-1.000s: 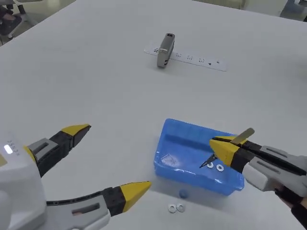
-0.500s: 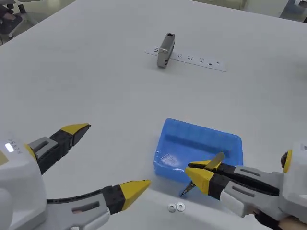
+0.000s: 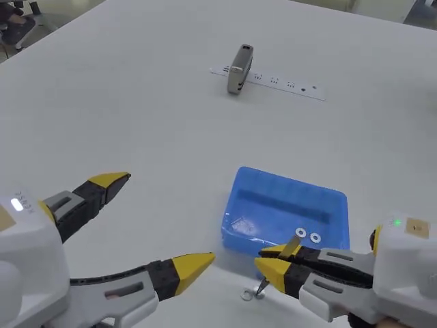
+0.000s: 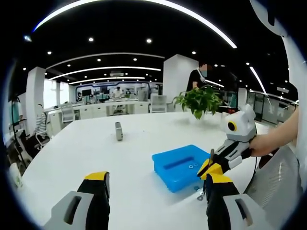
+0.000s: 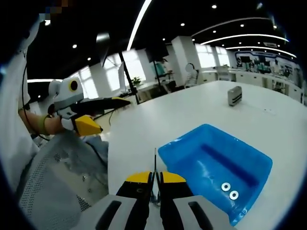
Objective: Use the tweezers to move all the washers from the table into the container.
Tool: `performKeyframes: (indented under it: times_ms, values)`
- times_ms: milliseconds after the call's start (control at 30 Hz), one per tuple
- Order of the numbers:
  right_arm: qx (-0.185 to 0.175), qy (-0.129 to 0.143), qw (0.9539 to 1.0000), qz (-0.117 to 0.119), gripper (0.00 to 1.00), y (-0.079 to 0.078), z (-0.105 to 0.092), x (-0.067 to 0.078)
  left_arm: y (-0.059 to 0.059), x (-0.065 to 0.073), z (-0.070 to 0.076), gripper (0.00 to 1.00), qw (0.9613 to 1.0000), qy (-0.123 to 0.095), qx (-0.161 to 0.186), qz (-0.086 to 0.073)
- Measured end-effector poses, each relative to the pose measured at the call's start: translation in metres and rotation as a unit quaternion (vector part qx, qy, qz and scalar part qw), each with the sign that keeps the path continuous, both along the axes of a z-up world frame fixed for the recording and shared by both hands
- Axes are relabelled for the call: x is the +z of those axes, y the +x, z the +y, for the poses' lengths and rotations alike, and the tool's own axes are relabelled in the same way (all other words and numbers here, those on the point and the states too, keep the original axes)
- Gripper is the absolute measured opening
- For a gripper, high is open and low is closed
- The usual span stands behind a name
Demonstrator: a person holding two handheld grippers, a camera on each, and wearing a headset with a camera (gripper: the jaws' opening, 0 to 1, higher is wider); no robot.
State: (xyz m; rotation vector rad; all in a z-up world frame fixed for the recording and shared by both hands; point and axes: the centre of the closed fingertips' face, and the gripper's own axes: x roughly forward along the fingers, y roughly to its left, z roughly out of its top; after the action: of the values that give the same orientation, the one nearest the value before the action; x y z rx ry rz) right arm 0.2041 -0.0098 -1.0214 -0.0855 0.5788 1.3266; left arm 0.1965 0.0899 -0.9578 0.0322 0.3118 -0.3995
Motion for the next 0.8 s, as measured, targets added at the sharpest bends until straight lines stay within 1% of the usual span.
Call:
performKeyframes:
  times_ms: [67, 100, 133, 167, 367, 567, 733, 800]
  values:
    - [0.004, -0.003, 1.0000, -0.003, 0.03, -0.001, 0.000, -0.001, 0.000, 0.000, 0.000, 0.84, 1.0000, 0.000, 0.000, 0.000]
    - [0.014, -0.009, 0.9998, -0.009, 0.03, -0.004, 0.000, -0.003, 0.000, 0.000, 0.000, 0.84, 1.0000, 0.000, -0.001, 0.000]
    - [0.014, -0.003, 0.9998, -0.013, 0.03, -0.004, 0.001, -0.001, 0.000, -0.001, 0.000, 0.84, 1.0000, 0.001, -0.001, 0.001]
    - [0.018, -0.006, 0.9998, -0.010, 0.03, -0.006, 0.000, -0.002, 0.000, -0.001, 0.000, 0.84, 1.0000, 0.002, -0.001, 0.001]
    - [0.029, -0.007, 0.9994, -0.019, 0.03, -0.013, 0.000, -0.001, 0.000, 0.000, 0.000, 0.84, 1.0000, 0.002, 0.000, 0.001]
    - [0.026, -0.004, 0.9996, -0.012, 0.03, -0.014, -0.001, -0.001, 0.000, 0.001, -0.002, 0.84, 1.0000, 0.003, 0.000, 0.001]
    - [0.038, -0.007, 0.9990, -0.020, 0.03, -0.022, 0.000, -0.001, 0.000, 0.000, -0.001, 0.84, 1.0000, 0.004, 0.003, 0.003]
    - [0.045, -0.009, 0.9986, -0.027, 0.03, -0.025, 0.001, -0.001, 0.000, 0.001, 0.000, 0.84, 1.0000, 0.003, 0.005, 0.001]
